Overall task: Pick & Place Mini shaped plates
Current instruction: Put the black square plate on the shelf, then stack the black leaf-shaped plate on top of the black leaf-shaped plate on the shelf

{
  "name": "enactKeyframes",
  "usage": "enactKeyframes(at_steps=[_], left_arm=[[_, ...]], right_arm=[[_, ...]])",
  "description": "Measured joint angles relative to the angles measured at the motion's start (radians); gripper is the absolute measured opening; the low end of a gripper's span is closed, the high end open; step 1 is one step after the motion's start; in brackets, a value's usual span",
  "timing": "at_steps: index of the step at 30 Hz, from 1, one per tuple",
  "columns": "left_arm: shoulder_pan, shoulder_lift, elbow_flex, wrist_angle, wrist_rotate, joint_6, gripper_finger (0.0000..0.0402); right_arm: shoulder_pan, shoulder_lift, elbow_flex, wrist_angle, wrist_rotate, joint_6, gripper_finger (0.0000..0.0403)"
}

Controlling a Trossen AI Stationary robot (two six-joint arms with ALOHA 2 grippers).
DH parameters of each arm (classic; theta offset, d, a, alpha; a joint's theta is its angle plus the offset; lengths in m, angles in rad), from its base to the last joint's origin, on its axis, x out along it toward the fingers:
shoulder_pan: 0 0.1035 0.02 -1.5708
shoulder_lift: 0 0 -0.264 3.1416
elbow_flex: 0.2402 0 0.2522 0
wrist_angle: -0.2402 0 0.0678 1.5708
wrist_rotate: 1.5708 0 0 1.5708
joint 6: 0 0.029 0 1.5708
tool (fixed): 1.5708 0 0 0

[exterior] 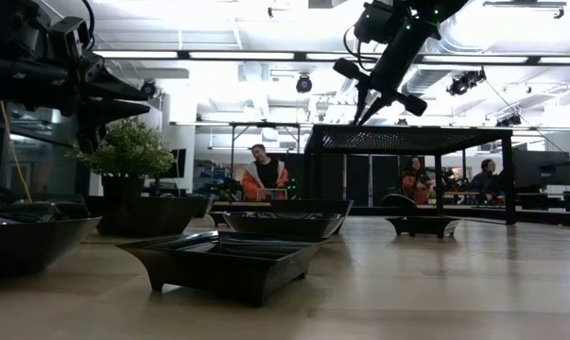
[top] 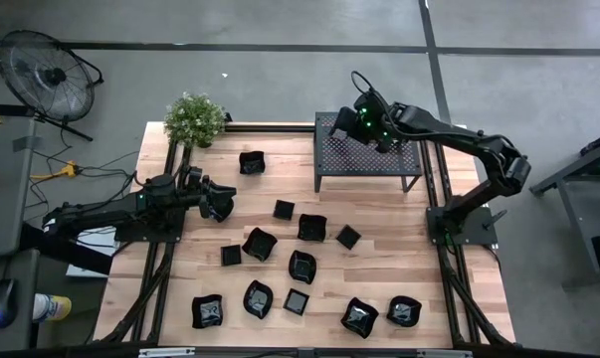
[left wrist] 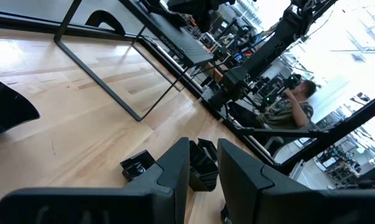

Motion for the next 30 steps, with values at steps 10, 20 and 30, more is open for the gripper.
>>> enactKeyframes(at_steps=[10, 20, 30], left_arm=[[0.0, 0.0, 0.0, 0.0, 0.0, 0.0, 0.0081], [0.0, 0.0, 0.0, 0.0, 0.0, 0.0, 0.0081], [0.0, 0.0, 0.0, -0.002, 0.0, 0.0, 0.0081]], right_arm=[[0.0, 0.0, -0.002, -0.009, -0.011, -0.023, 0.0052], [0.011, -0.022, -0.002, -0.018, -0.084, -0.138, 0.0053], [0.094, -0.142, -0.002, -0.223, -0.084, -0.301, 0.0053]])
